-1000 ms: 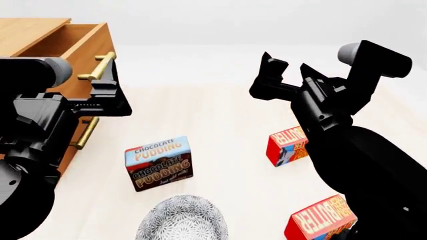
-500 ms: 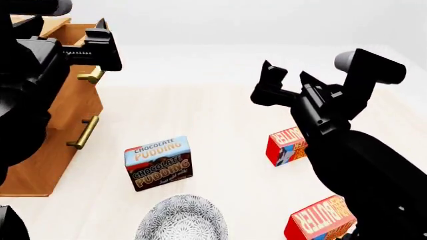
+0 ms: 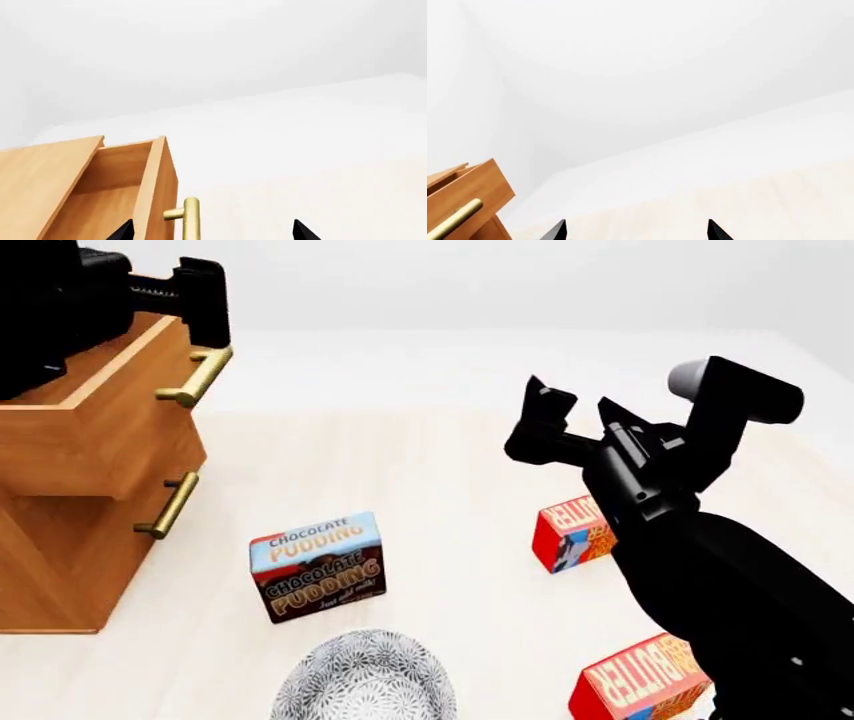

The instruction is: Put the butter at the front in the top drawer of the cabinet and close it.

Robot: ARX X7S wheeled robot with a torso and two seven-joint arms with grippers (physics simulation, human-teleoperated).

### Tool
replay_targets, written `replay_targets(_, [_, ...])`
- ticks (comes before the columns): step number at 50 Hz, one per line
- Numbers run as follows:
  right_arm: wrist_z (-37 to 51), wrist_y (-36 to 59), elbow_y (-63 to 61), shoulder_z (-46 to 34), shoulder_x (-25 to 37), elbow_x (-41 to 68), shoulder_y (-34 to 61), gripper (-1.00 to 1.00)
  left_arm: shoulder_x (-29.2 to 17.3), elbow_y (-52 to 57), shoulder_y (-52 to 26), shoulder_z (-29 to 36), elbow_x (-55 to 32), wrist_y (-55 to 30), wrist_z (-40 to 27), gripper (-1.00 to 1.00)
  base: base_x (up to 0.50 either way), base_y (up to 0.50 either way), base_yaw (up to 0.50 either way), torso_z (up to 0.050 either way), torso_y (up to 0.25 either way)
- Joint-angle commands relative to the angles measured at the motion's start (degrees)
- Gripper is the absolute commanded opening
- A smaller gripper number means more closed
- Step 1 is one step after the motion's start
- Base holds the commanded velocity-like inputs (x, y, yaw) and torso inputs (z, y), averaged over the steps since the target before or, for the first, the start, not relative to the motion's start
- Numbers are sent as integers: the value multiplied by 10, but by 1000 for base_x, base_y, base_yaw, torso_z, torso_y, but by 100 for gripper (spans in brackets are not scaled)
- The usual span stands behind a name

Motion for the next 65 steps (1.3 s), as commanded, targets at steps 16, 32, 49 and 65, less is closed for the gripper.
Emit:
replay_targets(16, [-10,-31,26,-2,10,5,-18,100,-25,-218,-134,238,84,42,175,100,0,0,0,0,0])
replay_targets(32, [-12,-44,45,-16,14,0,-18,100,12,-379,-150,311,132,131,255,100,0,0,0,0,0])
replay_targets(49, [-13,-61,63,-31,16,-7,-16,100,76,-592,-189,342,175,242,321,100,0,0,0,0,0])
replay_targets(65, [-14,-72,81,-47,15,-9,-13,100,96,-680,-183,331,201,297,341,100,0,0,0,0,0])
